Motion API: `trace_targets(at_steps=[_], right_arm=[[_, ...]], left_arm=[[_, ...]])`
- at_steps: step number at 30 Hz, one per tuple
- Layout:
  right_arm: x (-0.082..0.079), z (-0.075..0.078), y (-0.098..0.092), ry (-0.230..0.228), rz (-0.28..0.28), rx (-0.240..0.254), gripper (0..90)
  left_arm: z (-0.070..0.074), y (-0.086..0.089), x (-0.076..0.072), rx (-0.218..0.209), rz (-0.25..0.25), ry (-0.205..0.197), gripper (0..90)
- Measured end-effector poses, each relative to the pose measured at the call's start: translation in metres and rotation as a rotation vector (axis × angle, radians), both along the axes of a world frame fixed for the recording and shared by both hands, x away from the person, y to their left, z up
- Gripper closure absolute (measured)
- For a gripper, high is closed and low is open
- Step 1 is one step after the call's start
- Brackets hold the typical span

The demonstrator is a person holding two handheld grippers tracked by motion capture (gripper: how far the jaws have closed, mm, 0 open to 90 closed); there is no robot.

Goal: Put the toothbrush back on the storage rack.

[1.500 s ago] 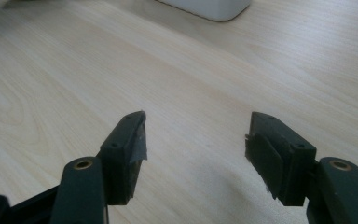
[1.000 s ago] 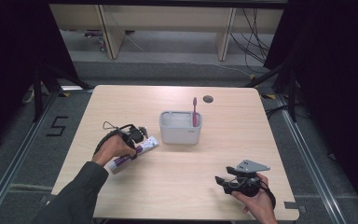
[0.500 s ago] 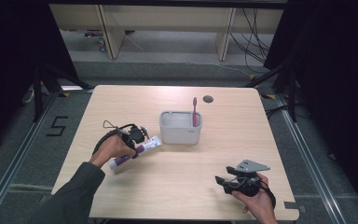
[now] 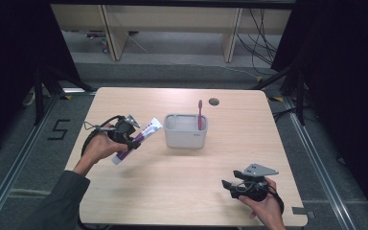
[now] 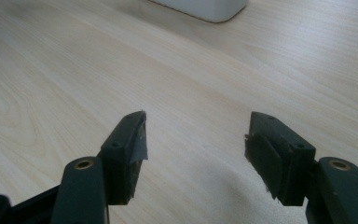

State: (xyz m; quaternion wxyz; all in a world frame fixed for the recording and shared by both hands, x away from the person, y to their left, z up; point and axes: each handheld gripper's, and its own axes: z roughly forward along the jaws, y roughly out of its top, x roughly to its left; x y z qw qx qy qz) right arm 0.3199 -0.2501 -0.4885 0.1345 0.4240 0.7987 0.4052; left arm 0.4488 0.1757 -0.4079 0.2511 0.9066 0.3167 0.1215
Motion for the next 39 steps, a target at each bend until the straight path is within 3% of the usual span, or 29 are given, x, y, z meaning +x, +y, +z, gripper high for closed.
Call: trace_targets(at_steps=[3,4,5,8,12,13,14,16,18,19,20,21,22,23,25,29,31,39], right_arm=[[0.001,0.000,-0.001,-0.019,0.006,-0.008,38.8],[0.001,0.000,-0.001,-0.024,0.010,-0.013,38.8],[0.003,0.000,-0.002,-0.046,0.018,-0.029,38.7],[0.001,0.000,0.000,-0.017,0.003,-0.006,38.7],[0.000,0.000,-0.001,-0.009,0.002,0.000,38.7],[0.001,0.000,-0.001,-0.014,0.003,-0.002,38.7],[0.001,0.000,-0.001,-0.021,0.005,-0.006,38.7],[0.002,0.000,-0.003,-0.040,0.009,-0.018,38.7],[0.002,0.000,-0.002,-0.028,0.009,-0.011,38.7],[0.002,0.000,-0.002,-0.028,0.007,-0.009,38.6],[0.003,0.000,-0.003,-0.043,0.019,-0.019,38.6],[0.001,0.000,-0.002,-0.015,0.006,-0.005,38.5],[0.001,0.000,-0.002,-0.018,0.006,-0.006,38.5],[0.001,0.000,-0.002,-0.028,0.008,-0.007,38.5],[0.001,0.000,-0.002,-0.032,0.008,-0.009,38.5],[0.002,0.000,-0.002,-0.021,0.013,-0.008,38.5],[0.001,0.000,-0.003,-0.022,0.008,-0.004,38.5],[0.002,0.001,-0.003,-0.026,0.007,-0.011,38.5]], left_arm=[[0.007,0.003,0.000,-0.067,0.023,-0.069,76.6],[0.009,0.004,-0.001,-0.095,0.029,-0.065,76.6],[0.011,0.003,-0.001,-0.124,0.037,-0.100,76.6],[0.015,0.003,-0.002,-0.213,0.063,-0.153,76.6],[0.017,0.002,-0.002,-0.313,0.086,-0.198,76.6],[0.018,0.002,-0.001,-0.333,0.083,-0.185,76.5],[0.018,0.001,-0.002,-0.353,0.095,-0.209,76.5],[0.017,-0.002,-0.002,-0.402,0.111,-0.212,76.6],[0.018,-0.004,-0.003,-0.401,0.110,-0.236,76.6],[0.018,-0.007,-0.002,-0.426,0.109,-0.223,76.6],[0.018,-0.009,-0.003,-0.439,0.111,-0.240,76.6],[0.020,-0.010,-0.003,-0.432,0.110,-0.246,76.6],[0.020,-0.013,-0.002,-0.459,0.110,-0.233,76.6],[0.021,-0.015,-0.002,-0.465,0.113,-0.251,76.6],[0.024,-0.019,-0.001,-0.478,0.108,-0.241,76.6],[0.031,-0.029,0.003,-0.476,0.088,-0.248,76.6],[0.035,-0.034,0.004,-0.476,0.092,-0.267,76.6],[0.046,-0.047,0.012,-0.486,0.093,-0.276,76.5]])
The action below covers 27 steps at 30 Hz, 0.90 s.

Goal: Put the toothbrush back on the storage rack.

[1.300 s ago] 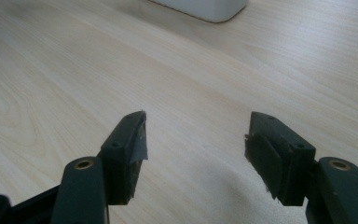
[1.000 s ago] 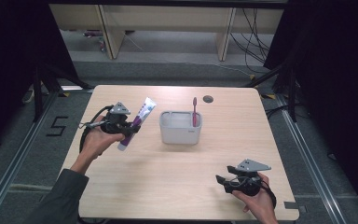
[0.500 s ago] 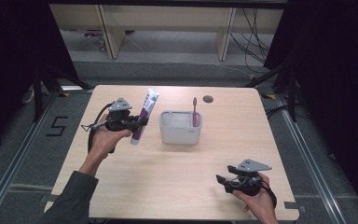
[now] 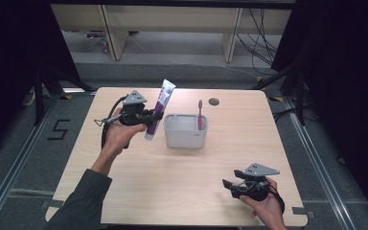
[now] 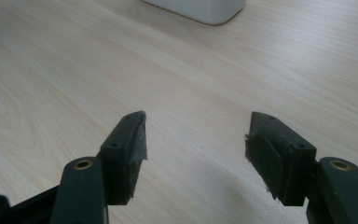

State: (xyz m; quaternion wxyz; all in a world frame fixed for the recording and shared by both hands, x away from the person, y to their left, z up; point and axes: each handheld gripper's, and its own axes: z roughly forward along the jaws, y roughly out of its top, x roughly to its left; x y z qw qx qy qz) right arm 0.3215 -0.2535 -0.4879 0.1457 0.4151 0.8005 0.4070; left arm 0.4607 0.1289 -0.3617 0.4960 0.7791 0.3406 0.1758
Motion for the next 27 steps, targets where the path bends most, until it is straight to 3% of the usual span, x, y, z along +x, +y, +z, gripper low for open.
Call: trace_targets(at_steps=[3,4,15,20,21,23,27], right_arm=[[-0.001,0.000,0.001,0.018,-0.012,0.007,38.5],[0.000,0.000,0.000,-0.002,0.001,-0.001,38.5],[0.001,0.000,-0.003,-0.020,0.006,-0.012,38.3],[0.000,-0.001,-0.003,0.002,-0.004,0.014,38.3],[0.001,-0.001,-0.005,-0.012,-0.003,0.001,38.3],[0.000,-0.001,-0.005,0.009,-0.008,0.014,38.3],[0.000,-0.001,-0.005,-0.013,0.001,0.003,38.3]], left_arm=[[0.002,-0.003,0.002,0.000,-0.005,0.003,76.5],[0.002,-0.005,0.003,-0.006,-0.003,-0.004,76.5],[0.010,-0.017,0.007,0.001,-0.002,-0.012,76.6],[0.010,-0.020,0.011,-0.009,0.003,-0.012,76.6],[0.011,-0.021,0.012,-0.010,0.005,-0.011,76.6],[0.010,-0.023,0.014,-0.010,0.009,-0.014,76.6],[0.010,-0.028,0.014,-0.021,0.013,-0.021,76.5]])
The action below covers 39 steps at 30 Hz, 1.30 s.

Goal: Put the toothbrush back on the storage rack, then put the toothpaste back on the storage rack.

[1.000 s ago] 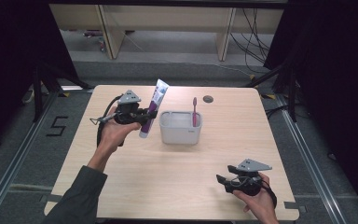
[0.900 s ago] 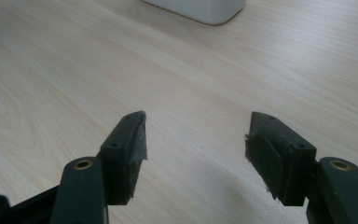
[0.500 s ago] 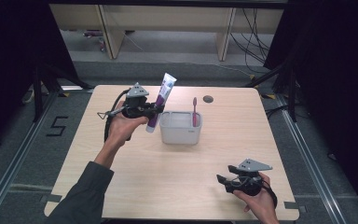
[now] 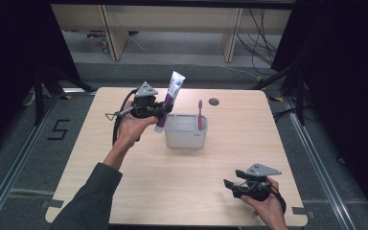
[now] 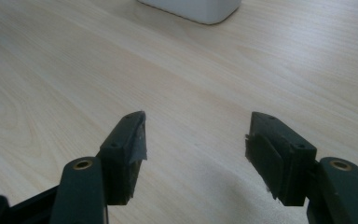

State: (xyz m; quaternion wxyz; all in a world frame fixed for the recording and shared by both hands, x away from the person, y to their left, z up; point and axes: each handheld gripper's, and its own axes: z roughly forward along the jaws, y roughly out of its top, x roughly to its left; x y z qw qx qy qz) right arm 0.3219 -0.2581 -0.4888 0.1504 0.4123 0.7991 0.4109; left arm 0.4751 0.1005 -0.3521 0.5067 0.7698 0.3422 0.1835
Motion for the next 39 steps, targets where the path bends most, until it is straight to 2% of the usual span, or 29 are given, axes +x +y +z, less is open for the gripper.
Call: trace_targets(at_steps=[8,9,10,14,15,18,20,21,22,25,32,38,39], right_arm=[[-0.001,0.000,0.002,0.022,-0.019,0.011,38.3],[0.001,-0.001,0.000,-0.002,-0.001,-0.004,38.3],[0.001,-0.001,0.000,-0.006,-0.003,-0.007,38.3],[0.001,-0.001,-0.001,-0.005,0.000,-0.006,38.3],[0.000,-0.001,0.000,0.020,-0.011,0.010,38.3],[0.001,-0.001,-0.001,-0.004,0.000,-0.007,38.4],[0.001,-0.001,0.000,-0.004,-0.003,-0.009,38.3],[-0.001,-0.001,0.002,0.026,-0.009,0.012,38.4],[-0.001,-0.001,0.002,0.028,-0.008,0.014,38.4],[0.000,-0.001,0.001,0.015,-0.011,0.006,38.4],[0.002,-0.001,0.001,-0.005,0.006,-0.007,38.4],[0.002,-0.001,0.001,0.002,0.006,-0.003,38.3],[0.002,0.000,0.000,0.004,0.009,-0.006,38.3]], left_arm=[[-0.002,-0.013,0.004,-0.010,0.001,-0.012,76.5],[-0.003,-0.015,0.004,-0.010,0.006,-0.017,76.5],[-0.003,-0.016,0.005,-0.009,0.005,-0.019,76.5],[-0.003,-0.020,0.006,-0.019,0.007,-0.020,76.4],[-0.004,-0.021,0.006,-0.021,0.010,-0.025,76.5],[-0.004,-0.024,0.007,-0.015,0.006,-0.028,76.4],[-0.005,-0.026,0.007,-0.016,0.005,-0.025,76.4],[-0.005,-0.027,0.007,-0.016,0.008,-0.030,76.4],[-0.005,-0.028,0.008,-0.016,0.006,-0.027,76.4],[-0.004,-0.032,0.009,-0.031,0.011,-0.034,76.4],[-0.006,-0.037,0.012,-0.036,0.018,-0.031,76.4],[-0.009,-0.040,0.015,-0.056,0.027,-0.026,76.4],[-0.009,-0.042,0.016,-0.056,0.031,-0.037,76.3]])
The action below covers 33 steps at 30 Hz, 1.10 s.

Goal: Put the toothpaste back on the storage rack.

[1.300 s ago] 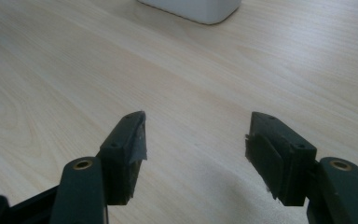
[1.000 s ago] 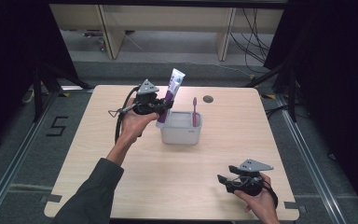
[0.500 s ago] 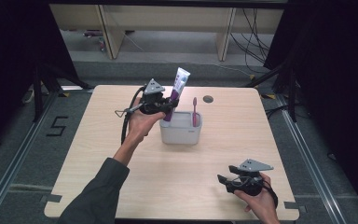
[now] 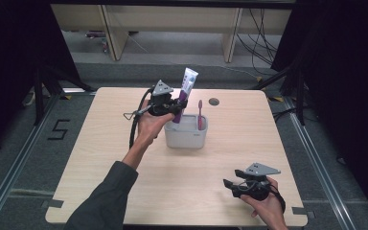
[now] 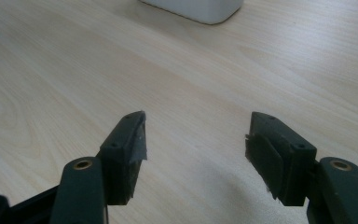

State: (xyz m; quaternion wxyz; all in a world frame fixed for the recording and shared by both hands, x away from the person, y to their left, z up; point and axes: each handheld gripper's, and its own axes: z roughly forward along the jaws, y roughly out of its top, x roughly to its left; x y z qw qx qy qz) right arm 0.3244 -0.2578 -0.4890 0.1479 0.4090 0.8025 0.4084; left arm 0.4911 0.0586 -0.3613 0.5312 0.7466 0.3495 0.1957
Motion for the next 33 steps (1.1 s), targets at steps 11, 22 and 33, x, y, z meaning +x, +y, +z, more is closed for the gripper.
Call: trace_targets(at_steps=[11,22,33], right_arm=[[0.000,0.000,0.001,-0.010,0.000,0.001,38.4],[-0.001,0.001,0.000,-0.004,0.005,-0.003,38.4],[0.000,0.000,0.001,0.003,0.014,0.011,38.3]], left_arm=[[-0.004,-0.013,0.005,-0.010,0.006,-0.002,76.3],[-0.017,-0.024,0.010,-0.011,0.007,0.005,76.2],[-0.030,-0.027,0.012,-0.002,0.014,0.014,76.0]])
